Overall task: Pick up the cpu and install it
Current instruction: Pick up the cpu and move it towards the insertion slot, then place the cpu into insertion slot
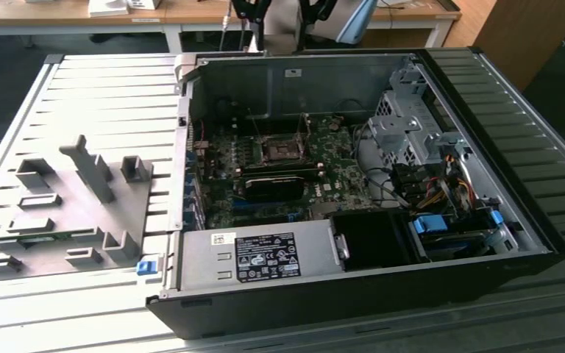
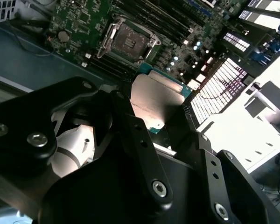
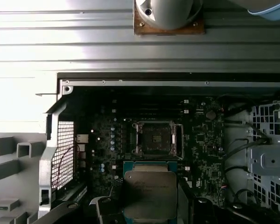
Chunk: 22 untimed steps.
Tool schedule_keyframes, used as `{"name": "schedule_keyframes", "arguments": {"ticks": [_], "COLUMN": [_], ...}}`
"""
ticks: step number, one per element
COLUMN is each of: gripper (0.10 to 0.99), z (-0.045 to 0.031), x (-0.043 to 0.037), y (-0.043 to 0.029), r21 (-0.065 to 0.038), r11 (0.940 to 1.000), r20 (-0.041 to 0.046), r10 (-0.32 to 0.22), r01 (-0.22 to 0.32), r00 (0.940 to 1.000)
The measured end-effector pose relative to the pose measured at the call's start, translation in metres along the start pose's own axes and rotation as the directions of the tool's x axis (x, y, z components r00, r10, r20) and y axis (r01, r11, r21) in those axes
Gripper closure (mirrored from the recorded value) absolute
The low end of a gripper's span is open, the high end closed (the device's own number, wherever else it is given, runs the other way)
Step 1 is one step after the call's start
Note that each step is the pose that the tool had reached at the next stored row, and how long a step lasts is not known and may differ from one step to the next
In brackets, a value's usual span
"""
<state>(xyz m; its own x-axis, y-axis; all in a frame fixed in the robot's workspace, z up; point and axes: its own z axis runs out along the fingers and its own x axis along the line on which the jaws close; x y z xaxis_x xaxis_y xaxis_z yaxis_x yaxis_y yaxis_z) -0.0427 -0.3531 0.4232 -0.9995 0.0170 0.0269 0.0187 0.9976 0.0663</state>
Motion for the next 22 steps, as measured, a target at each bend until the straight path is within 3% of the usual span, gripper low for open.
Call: {"name": "schedule_keyframes", "arguments": {"ticks": [6, 15, 22], "gripper": [0.541, 0.541, 0.541], "z": [-0.0001, -0.0002, 0.0000], "x": [-0.0085, -0.0109, -0.0110], "y": [0.0009, 0.0010, 0.0011], "r21": [0.000, 0.000, -0.001], "r11": [1.0000, 1.0000, 0.9978], "r20": [0.0002, 0.0003, 0.0045], "r10": [0.000, 0.002, 0.066], "r01": [0.000, -0.002, -0.066], "r00": [1.0000, 1.0000, 0.9978]}}
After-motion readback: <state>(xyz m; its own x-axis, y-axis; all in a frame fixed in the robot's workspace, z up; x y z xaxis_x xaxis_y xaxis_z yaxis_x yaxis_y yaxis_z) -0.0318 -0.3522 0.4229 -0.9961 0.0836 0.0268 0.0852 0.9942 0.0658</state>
